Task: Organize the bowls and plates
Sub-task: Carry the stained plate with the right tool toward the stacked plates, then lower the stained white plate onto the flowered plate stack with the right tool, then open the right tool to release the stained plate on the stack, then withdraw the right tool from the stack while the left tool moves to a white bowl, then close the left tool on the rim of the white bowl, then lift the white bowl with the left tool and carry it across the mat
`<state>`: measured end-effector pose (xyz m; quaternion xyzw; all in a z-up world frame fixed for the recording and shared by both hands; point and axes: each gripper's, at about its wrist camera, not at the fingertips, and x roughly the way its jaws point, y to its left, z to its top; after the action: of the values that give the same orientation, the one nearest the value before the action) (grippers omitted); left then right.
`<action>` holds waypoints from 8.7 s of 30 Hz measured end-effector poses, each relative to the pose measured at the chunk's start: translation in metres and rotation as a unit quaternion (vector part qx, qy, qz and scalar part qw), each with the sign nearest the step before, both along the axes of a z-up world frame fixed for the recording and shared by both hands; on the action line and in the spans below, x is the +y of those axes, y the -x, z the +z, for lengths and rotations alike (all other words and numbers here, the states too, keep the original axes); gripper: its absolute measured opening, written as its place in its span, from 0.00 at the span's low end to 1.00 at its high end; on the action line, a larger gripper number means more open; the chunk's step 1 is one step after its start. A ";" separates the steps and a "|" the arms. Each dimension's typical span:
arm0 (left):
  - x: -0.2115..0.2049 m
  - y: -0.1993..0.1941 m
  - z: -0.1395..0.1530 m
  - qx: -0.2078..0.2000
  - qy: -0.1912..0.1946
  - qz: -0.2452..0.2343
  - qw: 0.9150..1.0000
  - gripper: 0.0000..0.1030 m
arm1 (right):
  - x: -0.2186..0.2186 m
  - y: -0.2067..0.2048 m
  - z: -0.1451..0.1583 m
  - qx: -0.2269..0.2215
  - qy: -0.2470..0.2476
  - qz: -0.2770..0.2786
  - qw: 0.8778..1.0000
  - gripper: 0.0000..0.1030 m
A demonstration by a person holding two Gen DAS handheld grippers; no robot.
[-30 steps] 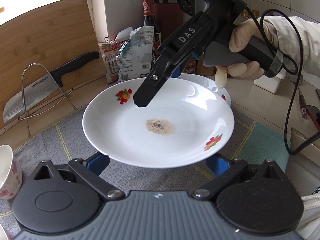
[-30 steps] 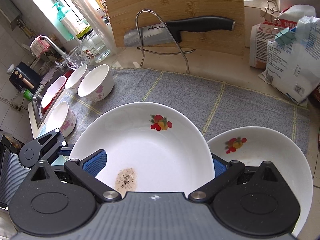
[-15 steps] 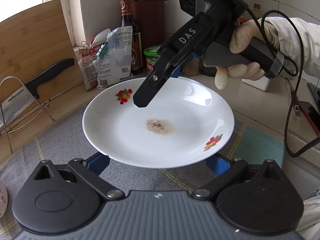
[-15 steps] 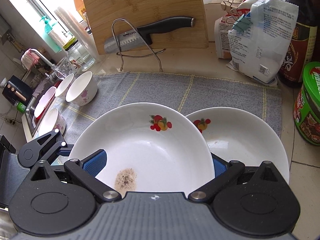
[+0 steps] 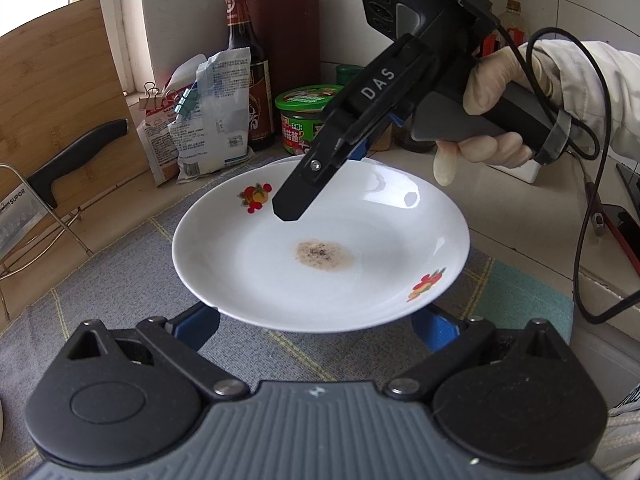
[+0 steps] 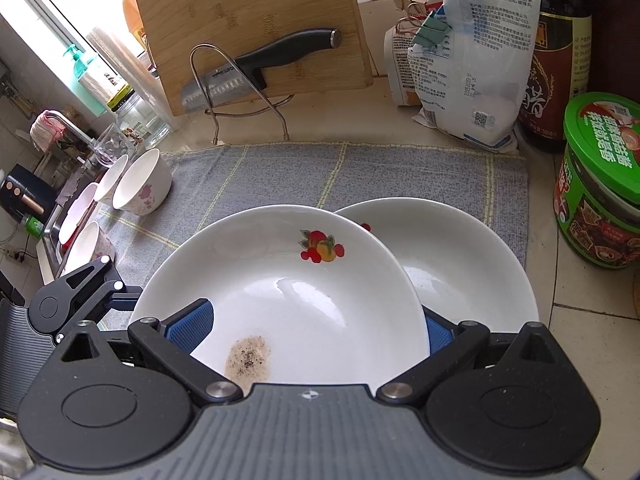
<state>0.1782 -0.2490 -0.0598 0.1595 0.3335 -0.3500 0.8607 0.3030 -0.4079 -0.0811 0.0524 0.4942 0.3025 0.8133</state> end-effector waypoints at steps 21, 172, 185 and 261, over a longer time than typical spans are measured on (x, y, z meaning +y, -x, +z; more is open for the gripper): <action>-0.010 -0.005 -0.005 -0.009 -0.014 -0.012 1.000 0.98 | -0.013 -0.006 -0.007 0.001 0.008 -0.009 1.000 1.00; 0.345 0.062 0.030 -0.025 0.006 0.280 0.960 0.99 | 0.338 0.154 -0.016 -0.222 0.147 0.094 0.959 1.00; 0.371 0.019 0.011 0.035 -0.012 0.251 0.967 0.97 | 0.401 0.162 -0.039 -0.246 0.155 0.141 0.946 1.00; 0.238 0.002 0.011 0.093 0.029 0.038 0.994 0.47 | 0.300 0.186 -0.022 -0.205 0.191 0.035 0.959 0.76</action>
<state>0.1763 -0.0114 -0.0488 0.0880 0.4078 -0.3400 0.8428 0.1169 -0.1082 -0.1027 -0.1842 0.3674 0.2350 0.8808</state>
